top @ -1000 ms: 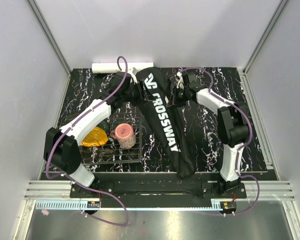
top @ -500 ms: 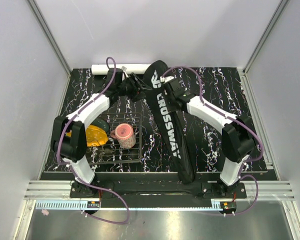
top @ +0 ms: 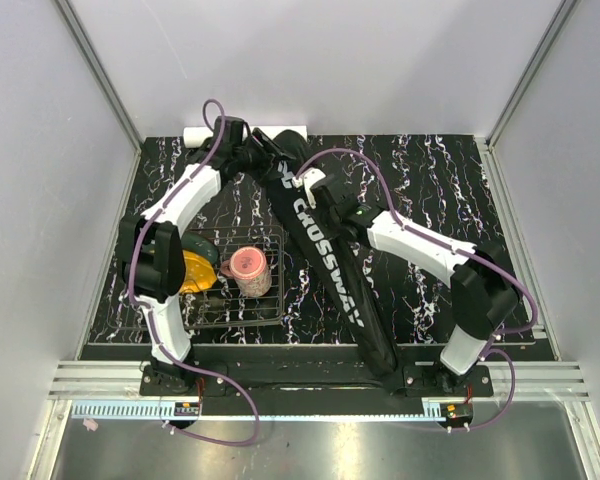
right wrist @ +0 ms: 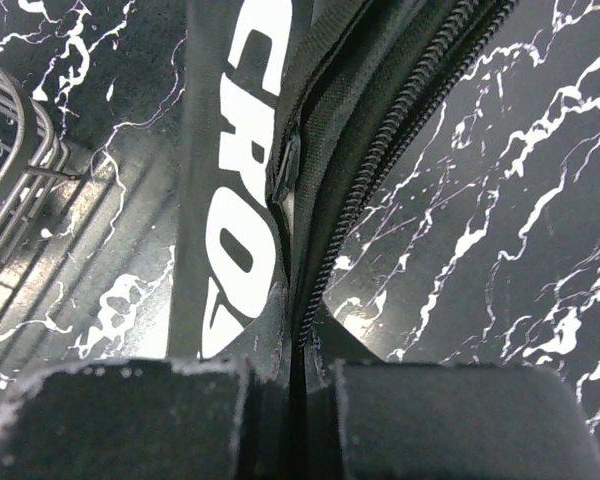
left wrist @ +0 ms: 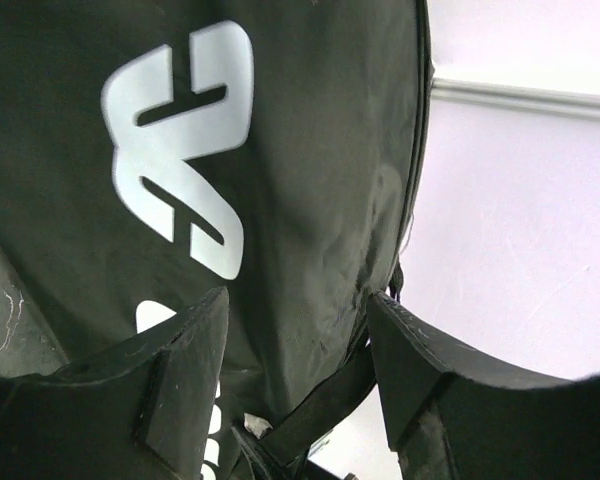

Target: Pack up the badminton gear

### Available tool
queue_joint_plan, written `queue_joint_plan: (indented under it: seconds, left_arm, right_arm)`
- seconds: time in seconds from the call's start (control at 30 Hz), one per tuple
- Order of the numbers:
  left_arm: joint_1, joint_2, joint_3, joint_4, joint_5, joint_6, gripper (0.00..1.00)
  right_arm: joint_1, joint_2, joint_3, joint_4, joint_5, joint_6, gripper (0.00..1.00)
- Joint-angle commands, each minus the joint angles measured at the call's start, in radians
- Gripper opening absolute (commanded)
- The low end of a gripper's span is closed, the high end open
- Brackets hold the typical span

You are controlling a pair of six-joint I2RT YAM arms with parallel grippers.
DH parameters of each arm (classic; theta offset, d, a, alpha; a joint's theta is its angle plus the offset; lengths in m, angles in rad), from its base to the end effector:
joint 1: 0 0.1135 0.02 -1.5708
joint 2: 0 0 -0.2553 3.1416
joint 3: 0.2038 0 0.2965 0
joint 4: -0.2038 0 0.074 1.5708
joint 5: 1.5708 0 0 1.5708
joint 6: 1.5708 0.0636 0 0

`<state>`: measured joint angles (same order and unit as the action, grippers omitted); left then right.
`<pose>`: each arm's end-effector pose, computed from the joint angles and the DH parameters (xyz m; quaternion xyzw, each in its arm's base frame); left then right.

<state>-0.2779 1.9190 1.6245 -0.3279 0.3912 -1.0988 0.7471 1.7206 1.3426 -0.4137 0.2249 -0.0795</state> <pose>0.4841 -0.1633 0.2492 -0.2668 0.8356 -0.4181 0.2361 0.3366 0.2924 0.2178 -0.3302 0.8590 0.0256 0.3906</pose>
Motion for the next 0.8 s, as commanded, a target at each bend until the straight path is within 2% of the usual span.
queue_joint_plan:
  seconds: [0.0,0.1,0.17,0.27,0.43,0.53,0.77]
  left_arm:
    - [0.029,-0.057,0.113,-0.066,-0.086,-0.087,0.62]
    - [0.034,-0.037,0.185,-0.181,-0.12,-0.159,0.66]
    - [0.042,-0.038,0.189,-0.186,-0.103,-0.2,0.66]
    - [0.043,-0.061,0.175,-0.166,-0.123,-0.191,0.72]
    - [0.051,-0.048,0.19,-0.181,-0.144,-0.181,0.76]
    - [0.065,-0.038,0.172,-0.241,-0.175,-0.161,0.73]
    - [0.095,-0.037,0.15,-0.257,-0.19,-0.04,0.58]
  right_arm:
    - [0.008,-0.087,0.041,0.13,0.031,-0.153,0.0]
    - [0.018,-0.096,0.061,0.144,0.019,-0.261,0.0]
    - [0.038,-0.092,0.076,0.147,0.021,-0.299,0.0]
    - [0.058,-0.085,0.078,0.151,0.016,-0.361,0.0]
    - [0.101,-0.092,0.05,0.193,0.028,-0.424,0.0]
    - [0.115,-0.102,0.017,0.22,0.043,-0.451,0.0]
    - [0.153,-0.113,-0.045,0.274,0.099,-0.506,0.0]
